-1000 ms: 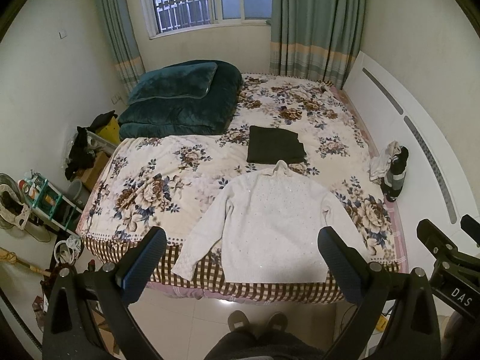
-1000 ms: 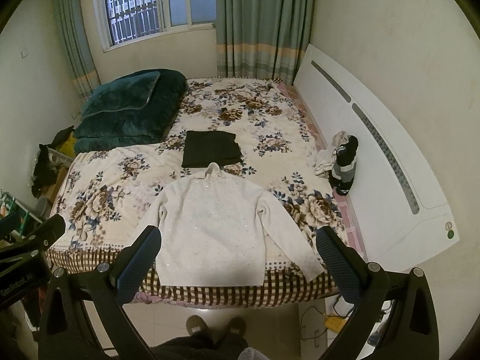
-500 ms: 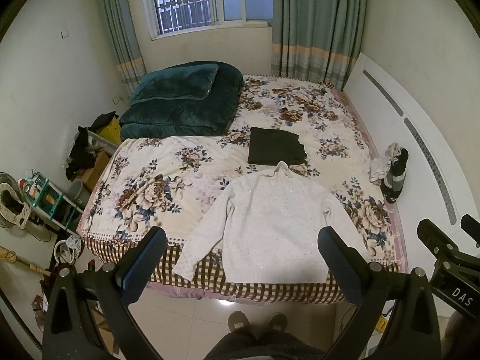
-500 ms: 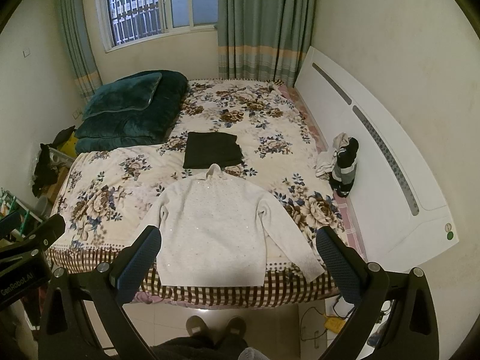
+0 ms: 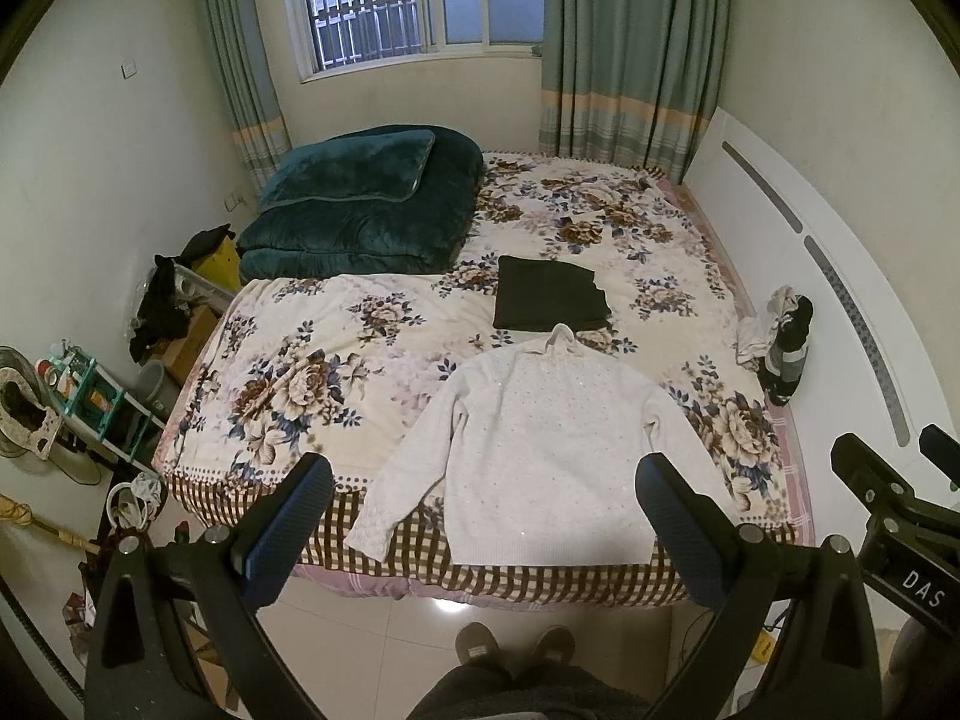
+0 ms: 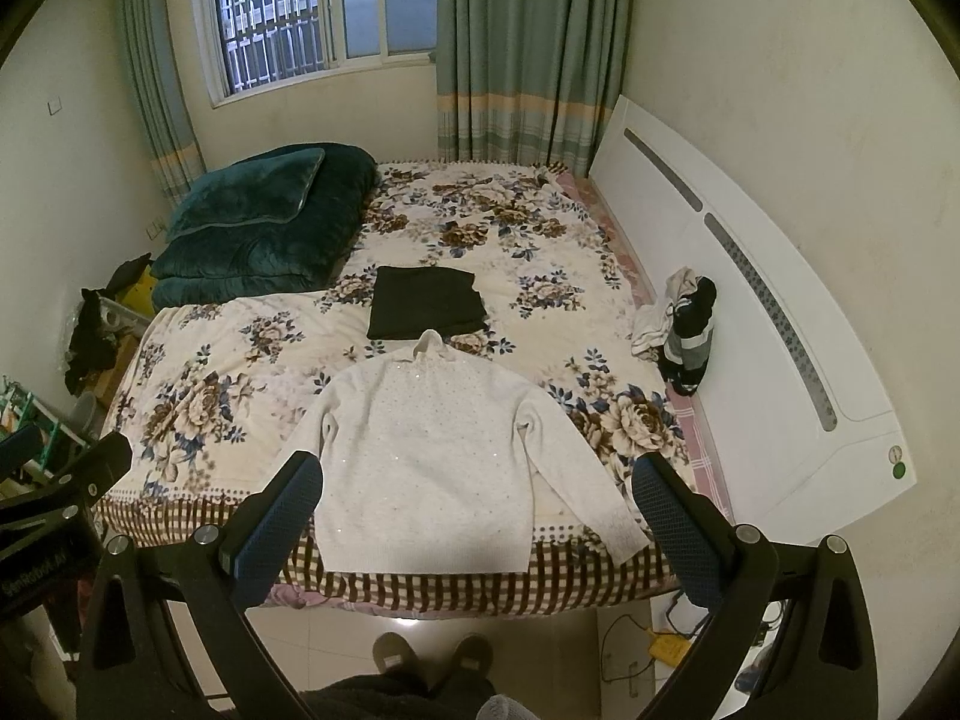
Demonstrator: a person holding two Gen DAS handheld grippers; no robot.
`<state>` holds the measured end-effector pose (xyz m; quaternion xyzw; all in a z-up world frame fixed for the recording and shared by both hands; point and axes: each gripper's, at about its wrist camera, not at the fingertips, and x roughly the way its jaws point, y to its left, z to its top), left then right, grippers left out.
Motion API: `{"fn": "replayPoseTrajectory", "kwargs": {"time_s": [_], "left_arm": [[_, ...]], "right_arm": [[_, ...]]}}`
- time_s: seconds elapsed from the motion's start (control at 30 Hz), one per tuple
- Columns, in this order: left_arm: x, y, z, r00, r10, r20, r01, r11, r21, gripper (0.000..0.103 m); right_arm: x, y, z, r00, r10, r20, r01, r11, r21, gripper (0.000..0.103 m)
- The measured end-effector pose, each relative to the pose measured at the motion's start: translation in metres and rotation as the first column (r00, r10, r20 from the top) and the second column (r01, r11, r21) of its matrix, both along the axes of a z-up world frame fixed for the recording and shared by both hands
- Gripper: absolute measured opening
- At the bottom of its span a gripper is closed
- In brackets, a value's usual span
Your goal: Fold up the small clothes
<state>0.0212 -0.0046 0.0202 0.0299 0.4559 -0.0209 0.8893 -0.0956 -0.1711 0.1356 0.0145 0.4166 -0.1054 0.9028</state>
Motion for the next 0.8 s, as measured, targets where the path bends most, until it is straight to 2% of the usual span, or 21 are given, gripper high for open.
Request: {"fn": "replayPoseTrajectory", "kwargs": {"time_s": [0.63, 0.73, 0.8], "left_arm": [[0.007, -0.001, 0.015, 1.0, 0.001, 0.018, -0.001, 1.0, -0.005, 0.103], [0.024, 0.0, 0.002, 0.999, 0.012, 0.044, -0.012, 1.0, 0.008, 0.103], [0.044, -0.002, -0.02, 0.998, 0.018, 0.054, -0.02, 0.999, 0.027, 0.103]], "right_arm": [[0.007, 0.005, 0.008, 1.0, -0.015, -0.001, 0.015, 1.0, 0.013, 0.103], [0.018, 0.002, 0.001, 0.999, -0.047, -0.01, 0.047, 0.998, 0.043, 0.103], [0.024, -0.003, -0.013, 0.996, -0.081, -0.03, 0.082, 0.995, 0.063, 0.103]]}}
